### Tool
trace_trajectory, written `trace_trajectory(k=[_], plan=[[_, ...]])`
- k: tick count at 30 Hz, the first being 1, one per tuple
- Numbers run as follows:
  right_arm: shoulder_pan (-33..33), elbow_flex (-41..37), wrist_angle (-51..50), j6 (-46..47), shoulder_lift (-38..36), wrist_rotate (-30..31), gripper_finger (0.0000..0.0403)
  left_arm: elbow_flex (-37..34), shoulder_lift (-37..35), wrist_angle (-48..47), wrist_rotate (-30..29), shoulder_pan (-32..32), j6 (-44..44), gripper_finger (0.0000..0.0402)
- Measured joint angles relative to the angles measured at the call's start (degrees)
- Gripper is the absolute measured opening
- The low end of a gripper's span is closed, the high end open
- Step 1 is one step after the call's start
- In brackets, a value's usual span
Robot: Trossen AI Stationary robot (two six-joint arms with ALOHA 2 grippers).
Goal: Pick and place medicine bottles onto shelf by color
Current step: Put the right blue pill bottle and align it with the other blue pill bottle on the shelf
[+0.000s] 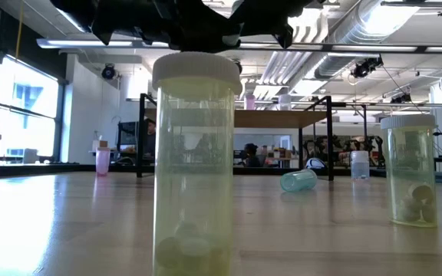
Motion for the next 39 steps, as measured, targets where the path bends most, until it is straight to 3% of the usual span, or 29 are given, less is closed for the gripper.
trace_trajectory(k=[7,21,32,39], plan=[[0.0,0.0,-0.2,-0.4,0.0,-0.1,0.0091,0.0,0.0,0.0,0.0,0.0,-0.1,0.0090],[0.0,0.0,-0.4,-2.5,0.0,-0.1,0.0096,0.0,0.0,0.0,0.0,0.0,0.0,0.0095],[0.0,-0.1,-3.1,-2.9,-0.5,-0.1,0.0190,0.0,-0.5,-0.7,0.1,0.0,0.0,0.0095],[0.0,-0.1,-3.9,-2.9,-3.2,0.0,0.0220,0.0,-3.7,-2.9,-0.1,1.4,1.5,0.0095]])
